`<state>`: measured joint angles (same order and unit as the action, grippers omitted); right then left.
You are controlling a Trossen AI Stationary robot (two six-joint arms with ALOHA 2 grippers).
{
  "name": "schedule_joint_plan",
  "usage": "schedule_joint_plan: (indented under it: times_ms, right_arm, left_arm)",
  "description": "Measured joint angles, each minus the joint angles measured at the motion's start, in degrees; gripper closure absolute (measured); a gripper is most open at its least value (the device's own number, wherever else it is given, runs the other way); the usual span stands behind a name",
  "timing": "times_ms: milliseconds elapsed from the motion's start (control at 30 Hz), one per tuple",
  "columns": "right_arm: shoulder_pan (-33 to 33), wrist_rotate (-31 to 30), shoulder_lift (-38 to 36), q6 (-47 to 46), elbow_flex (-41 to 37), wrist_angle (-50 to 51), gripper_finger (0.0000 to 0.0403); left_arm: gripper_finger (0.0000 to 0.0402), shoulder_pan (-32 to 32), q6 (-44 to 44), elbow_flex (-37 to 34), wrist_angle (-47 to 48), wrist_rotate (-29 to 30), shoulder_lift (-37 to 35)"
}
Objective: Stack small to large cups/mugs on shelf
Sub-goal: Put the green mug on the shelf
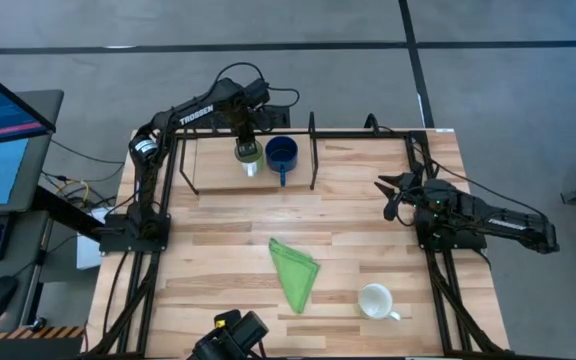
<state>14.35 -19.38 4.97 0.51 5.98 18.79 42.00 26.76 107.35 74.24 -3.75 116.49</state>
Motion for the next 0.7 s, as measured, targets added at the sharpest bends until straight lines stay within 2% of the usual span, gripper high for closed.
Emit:
schedule_joint_plan:
  times_ms: [267,700]
  right_arm:
    - [0.0,-0.02,0.0,0.07,0.0,0.0,0.0275]
    - [0.0,-0.02,0.0,0.07,0.0,-0.02,0.0275]
  left_arm:
    - [0.035,0.0,-1.27,0.04,0.0,0.1,-0.04]
    - [0.0349,0.0,-1.34,0.09,0.43,3.37,-0.11]
